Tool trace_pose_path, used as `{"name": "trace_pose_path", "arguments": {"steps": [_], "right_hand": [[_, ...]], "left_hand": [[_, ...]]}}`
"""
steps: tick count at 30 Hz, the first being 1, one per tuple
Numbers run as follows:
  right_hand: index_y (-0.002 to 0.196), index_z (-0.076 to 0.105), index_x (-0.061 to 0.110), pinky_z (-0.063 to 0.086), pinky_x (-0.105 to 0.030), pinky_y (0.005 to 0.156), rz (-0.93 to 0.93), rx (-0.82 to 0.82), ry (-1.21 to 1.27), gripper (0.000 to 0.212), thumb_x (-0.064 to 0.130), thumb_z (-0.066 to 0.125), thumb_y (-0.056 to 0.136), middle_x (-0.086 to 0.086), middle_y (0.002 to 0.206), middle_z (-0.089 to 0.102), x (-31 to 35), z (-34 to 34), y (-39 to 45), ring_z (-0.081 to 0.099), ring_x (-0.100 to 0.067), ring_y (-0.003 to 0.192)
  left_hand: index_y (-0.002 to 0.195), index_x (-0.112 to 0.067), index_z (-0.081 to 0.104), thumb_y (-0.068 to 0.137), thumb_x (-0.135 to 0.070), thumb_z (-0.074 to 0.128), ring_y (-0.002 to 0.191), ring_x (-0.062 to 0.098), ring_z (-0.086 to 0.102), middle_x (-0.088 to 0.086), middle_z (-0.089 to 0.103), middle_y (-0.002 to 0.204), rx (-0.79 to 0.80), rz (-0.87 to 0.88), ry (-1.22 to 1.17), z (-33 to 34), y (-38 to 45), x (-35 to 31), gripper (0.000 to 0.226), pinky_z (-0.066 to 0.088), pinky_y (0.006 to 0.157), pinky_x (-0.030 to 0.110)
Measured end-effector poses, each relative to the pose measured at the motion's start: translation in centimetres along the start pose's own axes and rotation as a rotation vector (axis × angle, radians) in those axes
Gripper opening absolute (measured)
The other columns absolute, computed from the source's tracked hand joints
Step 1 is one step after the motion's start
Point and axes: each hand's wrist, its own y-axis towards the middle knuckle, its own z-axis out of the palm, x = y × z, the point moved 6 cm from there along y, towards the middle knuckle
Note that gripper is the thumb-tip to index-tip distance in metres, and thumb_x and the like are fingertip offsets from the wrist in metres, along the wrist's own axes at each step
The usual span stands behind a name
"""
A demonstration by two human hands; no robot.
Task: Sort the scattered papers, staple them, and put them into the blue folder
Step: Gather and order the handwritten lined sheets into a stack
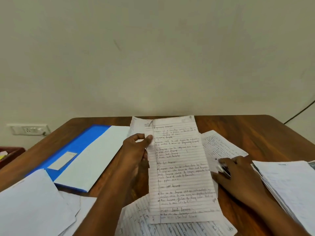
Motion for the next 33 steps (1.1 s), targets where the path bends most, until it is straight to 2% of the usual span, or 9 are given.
{"name": "trace_pose_path", "arguments": {"steps": [6, 9, 11, 14, 18, 21, 25, 29, 33], "right_hand": [[0.142, 0.056, 0.036, 0.051, -0.037, 0.092, -0.015, -0.022, 0.008, 0.063, 0.069, 0.061, 0.089, 0.000, 0.140, 0.051, -0.6, 0.5, 0.4, 0.053, -0.020, 0.122], [0.133, 0.064, 0.038, 0.049, -0.049, 0.099, -0.013, -0.048, 0.004, 0.054, 0.066, 0.067, 0.087, -0.003, 0.141, 0.054, -0.9, 0.8, 0.7, 0.048, -0.027, 0.128], [0.123, 0.072, 0.037, 0.045, -0.056, 0.102, -0.006, -0.138, 0.105, 0.048, 0.069, 0.057, 0.089, -0.003, 0.144, 0.056, -0.7, 0.2, 0.9, 0.047, -0.031, 0.131], [0.115, 0.073, 0.040, 0.050, -0.052, 0.104, -0.071, -0.232, 0.397, 0.057, 0.078, 0.035, 0.095, 0.011, 0.136, 0.064, 0.0, -0.6, 0.7, 0.053, -0.016, 0.127], [0.121, 0.071, 0.042, 0.057, -0.040, 0.098, -0.102, -0.174, 0.641, 0.044, 0.073, 0.061, 0.091, 0.022, 0.120, 0.072, 1.1, -0.4, 0.3, 0.064, -0.005, 0.117], [0.120, 0.073, 0.032, 0.055, -0.031, 0.092, -0.068, -0.190, 0.772, 0.043, 0.049, 0.080, 0.081, 0.012, 0.101, 0.078, 1.9, -0.7, 0.1, 0.071, -0.004, 0.101], [0.118, 0.074, 0.015, 0.063, -0.028, 0.083, -0.059, -0.167, 0.963, 0.039, 0.009, 0.085, 0.081, 0.001, 0.095, 0.081, 2.0, -0.5, 0.1, 0.077, -0.012, 0.091], [0.118, 0.070, 0.008, 0.063, -0.023, 0.075, -0.018, -0.077, 1.115, 0.039, -0.004, 0.081, 0.082, -0.002, 0.095, 0.081, 2.2, 0.5, 0.0, 0.078, -0.017, 0.091], [0.113, 0.070, 0.014, 0.064, -0.029, 0.075, 0.015, 0.012, 1.150, 0.037, -0.006, 0.080, 0.083, -0.002, 0.098, 0.081, 2.5, 1.5, -0.1, 0.079, -0.018, 0.091]], "left_hand": [[0.105, -0.011, 0.072, 0.100, -0.031, 0.072, 0.051, 0.016, 0.056, 0.006, 0.069, 0.065, 0.187, 0.051, 0.169, 1.1, -0.5, 2.6, 0.020, 0.047, 0.052, 0.028], [0.096, -0.007, 0.068, 0.098, -0.021, 0.075, 0.052, 0.018, 0.062, 0.014, 0.071, 0.070, 0.266, 0.064, 0.140, 1.3, -0.8, 3.1, 0.015, 0.050, 0.048, 0.027], [0.095, -0.006, 0.067, 0.096, -0.017, 0.076, 0.051, 0.021, 0.063, 0.017, 0.070, 0.070, 0.298, 0.072, 0.117, 1.5, -0.9, 3.2, 0.014, 0.051, 0.046, 0.028], [0.101, -0.003, 0.067, 0.094, -0.012, 0.077, 0.051, 0.024, 0.063, 0.019, 0.072, 0.072, 0.312, 0.076, 0.093, 1.6, -0.9, 3.3, 0.015, 0.051, 0.045, 0.029], [0.105, -0.004, 0.066, 0.094, -0.009, 0.077, 0.049, 0.023, 0.063, 0.016, 0.074, 0.072, 0.310, 0.091, 0.083, 1.8, -1.1, 3.4, 0.016, 0.050, 0.044, 0.029], [0.102, -0.009, 0.065, 0.093, -0.007, 0.077, 0.045, 0.022, 0.061, 0.013, 0.073, 0.070, 0.298, 0.123, 0.077, 1.9, -1.3, 3.4, 0.016, 0.049, 0.043, 0.029], [0.108, -0.009, 0.065, 0.091, -0.010, 0.080, 0.047, 0.020, 0.061, 0.019, 0.074, 0.075, 0.246, 0.161, 0.105, 1.9, -1.1, 3.6, 0.022, 0.047, 0.043, 0.028], [0.101, -0.012, 0.068, 0.091, -0.009, 0.080, 0.048, 0.010, 0.059, 0.004, 0.072, 0.067, 0.225, 0.203, 0.113, 1.9, -1.2, 3.4, 0.017, 0.047, 0.042, 0.025], [0.094, -0.015, 0.071, 0.090, -0.007, 0.081, 0.062, 0.009, 0.067, 0.003, 0.075, 0.076, 0.247, 0.209, 0.059, 1.8, -1.1, 3.4, 0.013, 0.054, 0.054, 0.023]]}}
